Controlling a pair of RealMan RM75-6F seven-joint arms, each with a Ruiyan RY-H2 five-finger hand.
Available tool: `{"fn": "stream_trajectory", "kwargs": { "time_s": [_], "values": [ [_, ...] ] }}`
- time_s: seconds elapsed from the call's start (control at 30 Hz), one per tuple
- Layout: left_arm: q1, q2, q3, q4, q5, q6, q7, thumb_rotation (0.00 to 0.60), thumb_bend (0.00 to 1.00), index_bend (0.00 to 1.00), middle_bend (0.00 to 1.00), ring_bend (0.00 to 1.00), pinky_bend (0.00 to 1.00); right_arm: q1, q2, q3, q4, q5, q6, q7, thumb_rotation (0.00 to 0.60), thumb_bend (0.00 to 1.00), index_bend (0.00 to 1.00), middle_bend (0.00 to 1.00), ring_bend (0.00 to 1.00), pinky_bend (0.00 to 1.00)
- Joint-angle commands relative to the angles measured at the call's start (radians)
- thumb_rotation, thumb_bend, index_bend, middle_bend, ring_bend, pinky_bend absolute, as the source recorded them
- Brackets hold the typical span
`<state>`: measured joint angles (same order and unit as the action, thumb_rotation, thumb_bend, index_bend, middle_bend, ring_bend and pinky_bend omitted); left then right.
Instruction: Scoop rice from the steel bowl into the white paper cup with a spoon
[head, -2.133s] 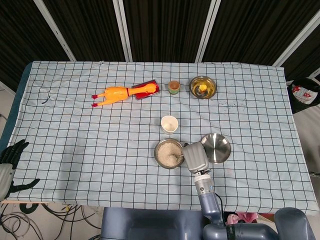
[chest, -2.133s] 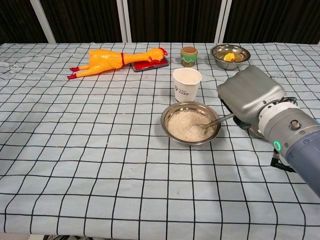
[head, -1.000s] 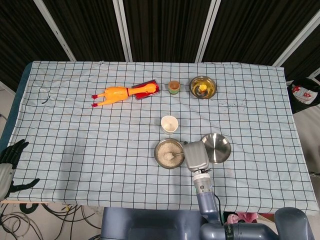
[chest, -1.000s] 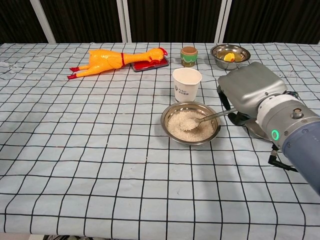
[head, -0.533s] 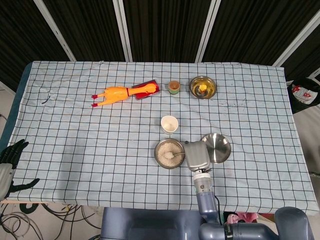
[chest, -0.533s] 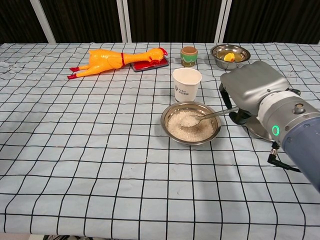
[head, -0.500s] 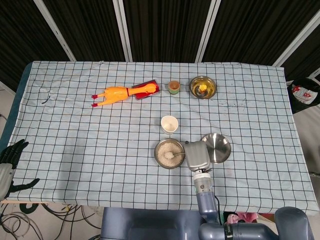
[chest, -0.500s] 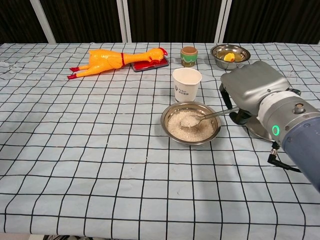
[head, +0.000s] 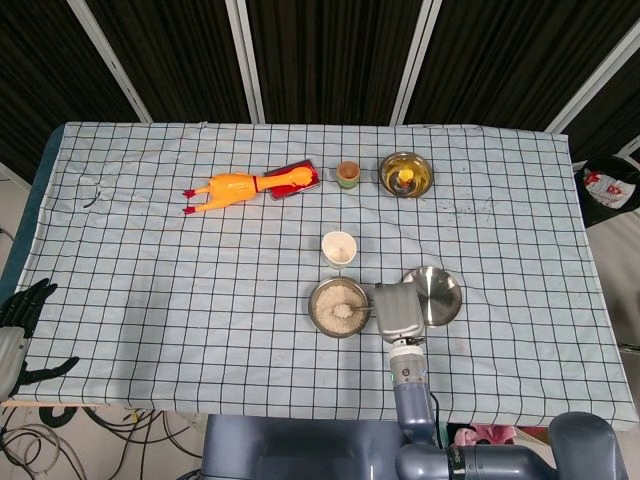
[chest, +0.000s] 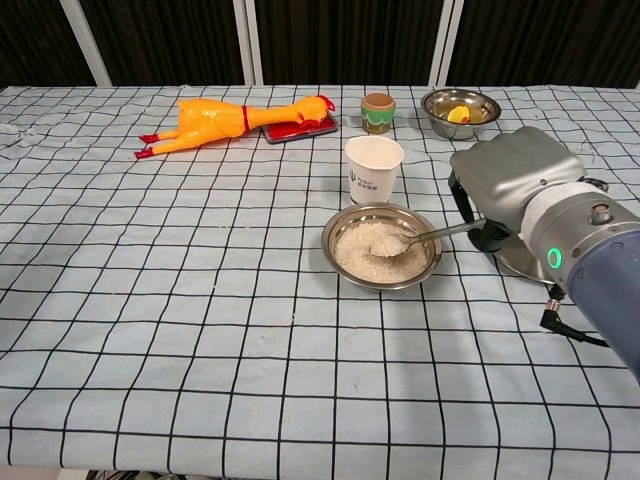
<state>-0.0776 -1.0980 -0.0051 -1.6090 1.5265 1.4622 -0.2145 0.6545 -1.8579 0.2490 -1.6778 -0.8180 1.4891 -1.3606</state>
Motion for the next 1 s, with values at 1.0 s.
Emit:
{"fn": "stream_trajectory", "kwargs": {
  "time_s": [1.0],
  "values": [
    [0.0,-0.002,-0.003,0.003,-0.005,0.0,0.003,0.6,0.0,0.0,0.0,0.0,0.0,0.055,0.027,0.074,-0.092,0.116,0.067,-0.026,0.6,0.52,0.71,1.0,1.0,1.0]
  ]
}}
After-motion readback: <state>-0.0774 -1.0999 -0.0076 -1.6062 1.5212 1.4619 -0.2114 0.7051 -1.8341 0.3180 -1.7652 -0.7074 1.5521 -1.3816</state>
